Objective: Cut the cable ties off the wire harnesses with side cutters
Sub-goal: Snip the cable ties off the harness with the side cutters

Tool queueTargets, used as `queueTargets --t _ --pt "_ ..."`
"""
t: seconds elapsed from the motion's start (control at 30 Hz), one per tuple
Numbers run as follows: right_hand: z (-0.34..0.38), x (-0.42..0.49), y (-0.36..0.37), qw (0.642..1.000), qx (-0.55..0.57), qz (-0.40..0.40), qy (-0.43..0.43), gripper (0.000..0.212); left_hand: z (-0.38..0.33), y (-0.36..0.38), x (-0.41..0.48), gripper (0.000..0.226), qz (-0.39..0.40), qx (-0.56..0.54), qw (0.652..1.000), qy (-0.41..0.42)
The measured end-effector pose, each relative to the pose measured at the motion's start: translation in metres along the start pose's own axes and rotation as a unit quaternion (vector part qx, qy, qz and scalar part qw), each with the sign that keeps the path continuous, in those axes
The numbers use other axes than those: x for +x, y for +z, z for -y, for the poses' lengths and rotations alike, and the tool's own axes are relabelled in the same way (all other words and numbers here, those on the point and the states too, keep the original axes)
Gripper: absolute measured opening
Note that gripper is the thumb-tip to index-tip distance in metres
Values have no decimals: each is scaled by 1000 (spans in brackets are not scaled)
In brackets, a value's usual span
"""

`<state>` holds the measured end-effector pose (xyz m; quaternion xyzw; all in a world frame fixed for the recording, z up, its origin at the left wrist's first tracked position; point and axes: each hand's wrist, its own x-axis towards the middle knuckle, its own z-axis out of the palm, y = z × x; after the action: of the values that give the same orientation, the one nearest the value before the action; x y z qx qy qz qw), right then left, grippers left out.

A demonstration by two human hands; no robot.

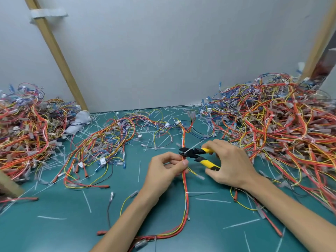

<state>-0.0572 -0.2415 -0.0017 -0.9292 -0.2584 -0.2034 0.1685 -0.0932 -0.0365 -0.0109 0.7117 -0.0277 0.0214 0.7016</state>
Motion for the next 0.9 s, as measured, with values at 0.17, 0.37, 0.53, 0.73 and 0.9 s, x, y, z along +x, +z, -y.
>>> queueTargets --t 0.17,0.37,0.53,0.73,0.9 --pt "-1 1 2 1000 10 10 8 30 2 1 0 8 -8 1 1000 4" --pt "-3 1 4 1000 1 15 2 35 4 2 1 8 -23 10 1000 13" --pt "-2 2 2 1000 16 10 18 28 4 2 1 8 -31 14 999 13" --pt "0 2 2 1000 8 13 14 29 4 2 1 7 -37 9 999 18" --pt "0 2 2 999 27 21 30 24 4 2 1 10 -36 21 999 19"
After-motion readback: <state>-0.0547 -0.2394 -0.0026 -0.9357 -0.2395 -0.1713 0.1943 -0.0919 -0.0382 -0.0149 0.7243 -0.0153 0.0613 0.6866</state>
